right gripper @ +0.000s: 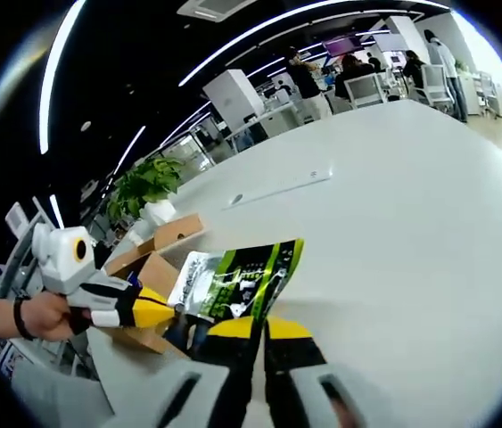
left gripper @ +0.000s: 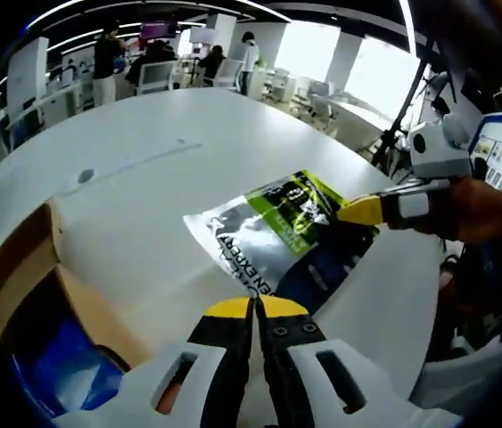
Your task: Operate the shoe box by opening the lid, removing the specified soft item, and placing it in the target area until the item is outside and the box remains undamaged.
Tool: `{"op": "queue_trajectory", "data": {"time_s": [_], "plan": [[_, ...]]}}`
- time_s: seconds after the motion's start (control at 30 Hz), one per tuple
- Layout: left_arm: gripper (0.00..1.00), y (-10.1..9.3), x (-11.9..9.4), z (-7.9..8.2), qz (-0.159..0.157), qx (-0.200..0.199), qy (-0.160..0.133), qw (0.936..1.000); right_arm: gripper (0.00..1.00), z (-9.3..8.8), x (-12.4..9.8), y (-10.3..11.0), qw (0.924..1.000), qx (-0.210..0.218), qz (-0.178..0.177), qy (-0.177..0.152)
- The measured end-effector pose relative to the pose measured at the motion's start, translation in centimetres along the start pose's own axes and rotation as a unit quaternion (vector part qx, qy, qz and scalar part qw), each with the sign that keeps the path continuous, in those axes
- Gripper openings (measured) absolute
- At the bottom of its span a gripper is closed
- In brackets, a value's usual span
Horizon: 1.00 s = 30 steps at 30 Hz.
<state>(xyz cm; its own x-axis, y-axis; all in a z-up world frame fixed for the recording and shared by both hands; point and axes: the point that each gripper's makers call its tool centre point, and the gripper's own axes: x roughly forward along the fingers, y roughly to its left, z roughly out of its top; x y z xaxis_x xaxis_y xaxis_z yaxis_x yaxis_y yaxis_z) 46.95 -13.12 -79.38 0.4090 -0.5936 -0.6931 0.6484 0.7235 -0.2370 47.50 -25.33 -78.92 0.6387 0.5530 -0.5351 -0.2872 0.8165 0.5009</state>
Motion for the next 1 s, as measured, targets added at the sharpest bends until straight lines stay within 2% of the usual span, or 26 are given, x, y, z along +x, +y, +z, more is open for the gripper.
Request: {"op": "queue_trajectory", "data": {"time_s": [0.5, 1.0], "plan": [[0.0, 0.0, 1.6, -0.2, 0.005, -0.004, 0.006, 1.0, 0.0, -0.6, 0.9, -1.7, 0.9999, 0.006, -0.008, 0.011], [0.0, 0.2, 2.9, -0.6, 0.012, -0.014, 0.014, 0.9997, 0.0, -1.1, 1.2, -2.0, 0.9996, 0.003, -0.012, 0.025]]}}
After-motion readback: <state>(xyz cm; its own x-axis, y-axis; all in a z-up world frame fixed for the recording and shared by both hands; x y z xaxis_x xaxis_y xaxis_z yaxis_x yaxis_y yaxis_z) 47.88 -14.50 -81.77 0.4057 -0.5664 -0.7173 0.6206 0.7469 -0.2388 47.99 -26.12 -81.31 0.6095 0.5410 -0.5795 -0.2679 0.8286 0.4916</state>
